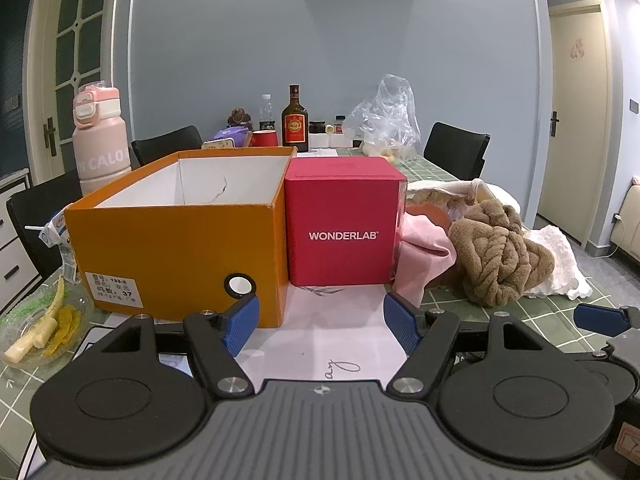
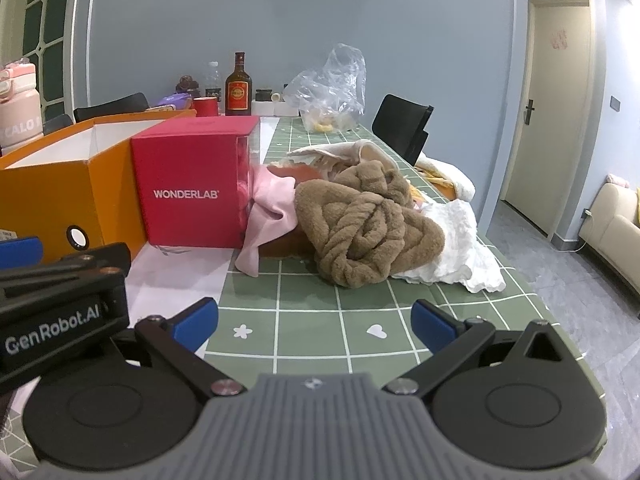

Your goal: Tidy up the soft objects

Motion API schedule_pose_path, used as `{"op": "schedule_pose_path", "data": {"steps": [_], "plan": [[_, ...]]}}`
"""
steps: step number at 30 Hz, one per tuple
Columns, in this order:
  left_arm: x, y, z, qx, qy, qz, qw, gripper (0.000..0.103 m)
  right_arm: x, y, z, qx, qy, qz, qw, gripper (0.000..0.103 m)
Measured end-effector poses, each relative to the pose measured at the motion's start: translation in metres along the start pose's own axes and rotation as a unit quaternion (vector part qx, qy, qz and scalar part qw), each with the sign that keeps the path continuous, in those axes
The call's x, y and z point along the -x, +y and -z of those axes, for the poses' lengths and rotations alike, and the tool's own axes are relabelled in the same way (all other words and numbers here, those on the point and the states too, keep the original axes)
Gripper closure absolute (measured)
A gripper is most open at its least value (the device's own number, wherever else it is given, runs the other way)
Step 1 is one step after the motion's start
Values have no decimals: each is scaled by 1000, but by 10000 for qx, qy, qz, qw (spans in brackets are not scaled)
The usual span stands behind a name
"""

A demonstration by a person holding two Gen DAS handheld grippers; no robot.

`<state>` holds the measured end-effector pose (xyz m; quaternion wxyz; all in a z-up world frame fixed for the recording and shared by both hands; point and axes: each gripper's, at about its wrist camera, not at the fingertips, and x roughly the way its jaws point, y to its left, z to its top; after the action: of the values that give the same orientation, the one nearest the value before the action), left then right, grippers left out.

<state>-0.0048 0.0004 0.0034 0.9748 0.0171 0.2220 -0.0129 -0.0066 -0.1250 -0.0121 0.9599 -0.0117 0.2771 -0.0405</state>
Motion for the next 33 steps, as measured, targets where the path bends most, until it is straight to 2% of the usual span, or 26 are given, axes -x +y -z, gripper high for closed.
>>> {"op": "schedule_pose_path", "data": {"steps": [21, 33], "plan": [[1, -3, 2, -84, -52, -128, 9999, 20, -2, 1, 1, 42, 25, 24, 10000, 3], [-1, -6, 1, -40, 70, -39, 10000, 20, -1, -4, 2, 90, 14, 61, 9999, 3]]}}
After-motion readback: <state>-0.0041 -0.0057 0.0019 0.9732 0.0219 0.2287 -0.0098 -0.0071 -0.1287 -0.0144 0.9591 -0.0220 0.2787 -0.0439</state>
